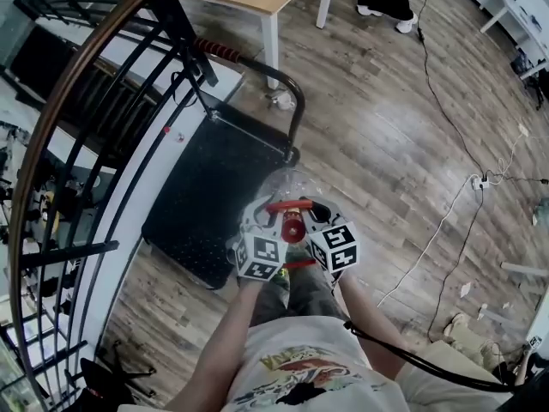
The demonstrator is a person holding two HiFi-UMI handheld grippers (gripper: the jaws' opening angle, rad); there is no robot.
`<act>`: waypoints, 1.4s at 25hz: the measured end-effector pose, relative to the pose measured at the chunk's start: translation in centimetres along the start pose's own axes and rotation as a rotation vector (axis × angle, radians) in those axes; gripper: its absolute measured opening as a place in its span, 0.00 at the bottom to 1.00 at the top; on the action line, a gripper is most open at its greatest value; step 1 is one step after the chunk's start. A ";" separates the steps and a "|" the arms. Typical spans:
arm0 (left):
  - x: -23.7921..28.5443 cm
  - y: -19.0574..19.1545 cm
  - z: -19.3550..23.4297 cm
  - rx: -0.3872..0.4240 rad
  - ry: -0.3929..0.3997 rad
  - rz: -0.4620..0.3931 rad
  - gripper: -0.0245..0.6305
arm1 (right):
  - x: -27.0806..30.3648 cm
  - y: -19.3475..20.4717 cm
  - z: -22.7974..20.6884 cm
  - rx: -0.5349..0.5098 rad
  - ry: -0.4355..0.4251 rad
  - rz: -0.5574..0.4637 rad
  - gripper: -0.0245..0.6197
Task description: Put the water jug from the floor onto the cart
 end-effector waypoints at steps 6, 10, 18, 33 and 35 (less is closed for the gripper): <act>1.7 -0.6 3.2 -0.059 -0.107 0.029 0.16 | 3.9 -2.4 -1.2 -0.054 -0.130 0.020 0.07; 2.5 -1.2 5.6 -0.092 -0.179 0.041 0.16 | 6.5 -4.2 -1.7 -0.086 -0.213 0.034 0.07; 4.3 -0.4 9.2 -0.165 -0.289 0.054 0.16 | 11.3 -5.5 -2.1 -0.145 -0.329 0.061 0.07; 4.7 4.6 15.8 -0.256 -0.339 0.046 0.16 | 19.0 -5.5 1.7 -0.230 -0.385 0.110 0.07; 5.0 5.3 16.2 -0.261 -0.331 0.051 0.16 | 19.8 -5.1 1.9 -0.230 -0.382 0.119 0.07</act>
Point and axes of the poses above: the fingertips, and each gripper's own axes: x forward along the fingers, z to its left, y out of its underside, the point moved 3 cm from there along -x, backward along the fingers, and after that the axes turned 4 degrees about -x, right-handed, at the moved point
